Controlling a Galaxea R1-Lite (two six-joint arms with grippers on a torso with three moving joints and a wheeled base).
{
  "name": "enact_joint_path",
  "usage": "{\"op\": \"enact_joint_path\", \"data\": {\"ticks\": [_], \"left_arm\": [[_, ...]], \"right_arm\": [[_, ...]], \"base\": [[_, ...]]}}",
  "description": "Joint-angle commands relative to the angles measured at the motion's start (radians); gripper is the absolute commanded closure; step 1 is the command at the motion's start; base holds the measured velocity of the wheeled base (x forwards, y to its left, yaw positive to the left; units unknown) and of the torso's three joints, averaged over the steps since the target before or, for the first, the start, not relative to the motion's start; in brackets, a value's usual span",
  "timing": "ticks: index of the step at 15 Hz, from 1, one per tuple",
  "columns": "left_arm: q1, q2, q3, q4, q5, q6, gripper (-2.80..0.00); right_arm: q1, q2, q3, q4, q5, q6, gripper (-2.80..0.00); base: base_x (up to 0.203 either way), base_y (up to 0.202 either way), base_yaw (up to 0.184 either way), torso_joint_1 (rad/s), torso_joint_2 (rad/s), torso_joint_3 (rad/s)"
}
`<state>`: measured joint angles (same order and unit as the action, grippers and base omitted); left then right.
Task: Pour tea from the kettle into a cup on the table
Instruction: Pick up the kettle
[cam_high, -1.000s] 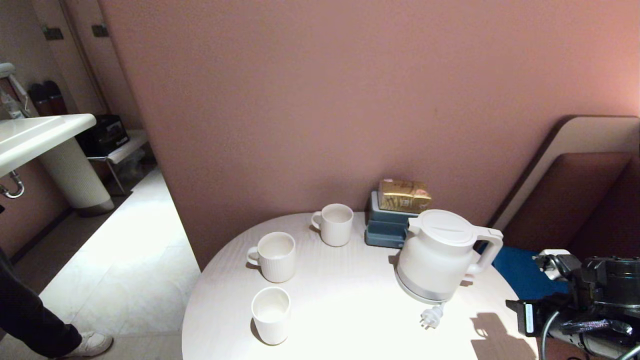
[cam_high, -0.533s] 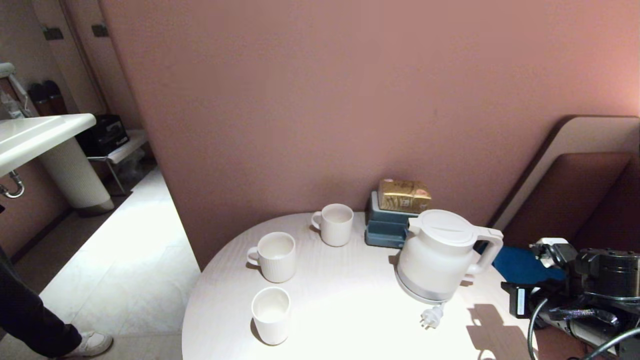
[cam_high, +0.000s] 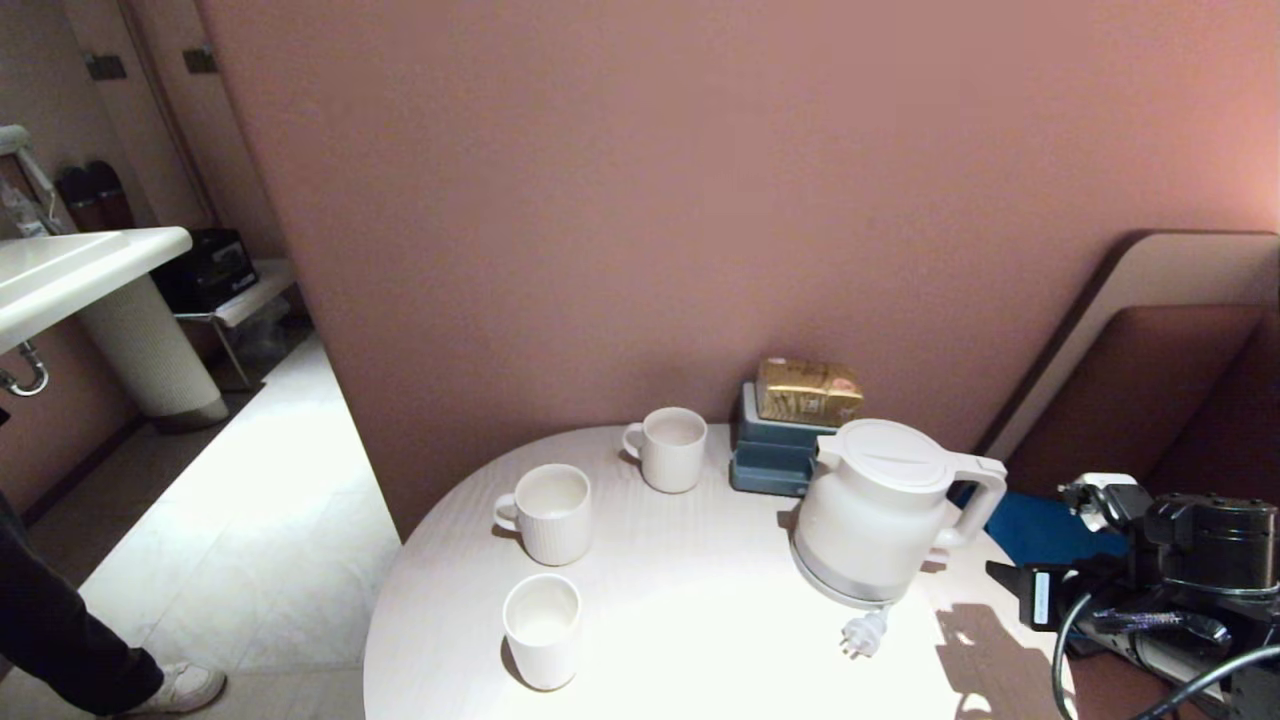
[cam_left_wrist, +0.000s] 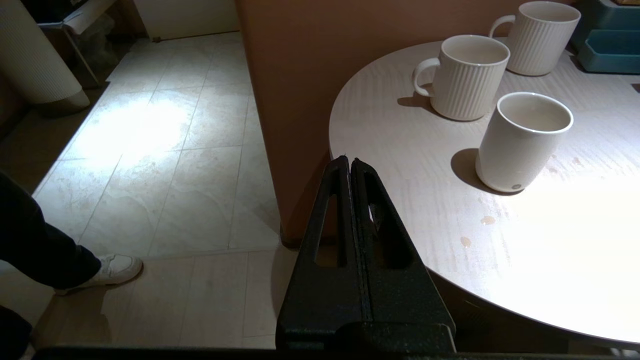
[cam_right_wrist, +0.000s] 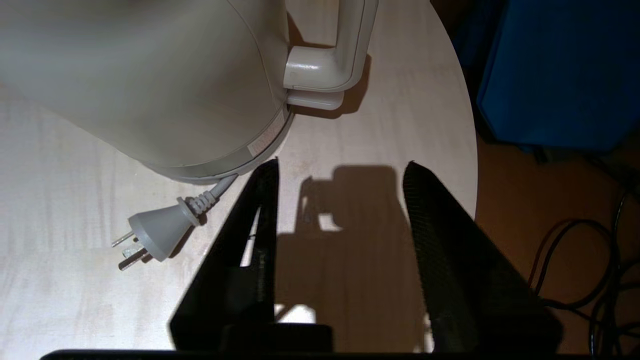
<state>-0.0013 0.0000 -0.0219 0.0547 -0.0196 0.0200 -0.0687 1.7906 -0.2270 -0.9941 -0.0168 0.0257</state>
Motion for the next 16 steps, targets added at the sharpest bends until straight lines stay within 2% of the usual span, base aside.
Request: {"op": "enact_joint_path", "data": {"ticks": [1,5,8,16], "left_arm": [[0.000,0.002,0.000,0.001,0.000,0.000,0.00],[0.000,0.002,-0.001,0.001,0.000,0.000,0.00],[0.000,0.002,-0.001,0.001,0.000,0.000,0.00],[0.000,0.002,-0.001,0.001,0.000,0.000,0.00]], "right_arm": [[0.000,-0.002,-0.003,-0.006,0.000,0.000,-2.80],[-0.050,0.039,-0.045,-0.009,0.001,-0.003,-2.80],[-0.056,0.071,-0.058,-0.025,0.003,-0.003,-2.80],[-0.053,0.172,-0.198,-0.032,0.029,-0.012,-2.80]], "base": [[0.000,0.000,0.000,0.000,0.00,0.000],[0.000,0.000,0.000,0.000,0.00,0.000],[0.000,0.000,0.000,0.000,0.00,0.000],[0.000,0.000,0.000,0.000,0.00,0.000]]}}
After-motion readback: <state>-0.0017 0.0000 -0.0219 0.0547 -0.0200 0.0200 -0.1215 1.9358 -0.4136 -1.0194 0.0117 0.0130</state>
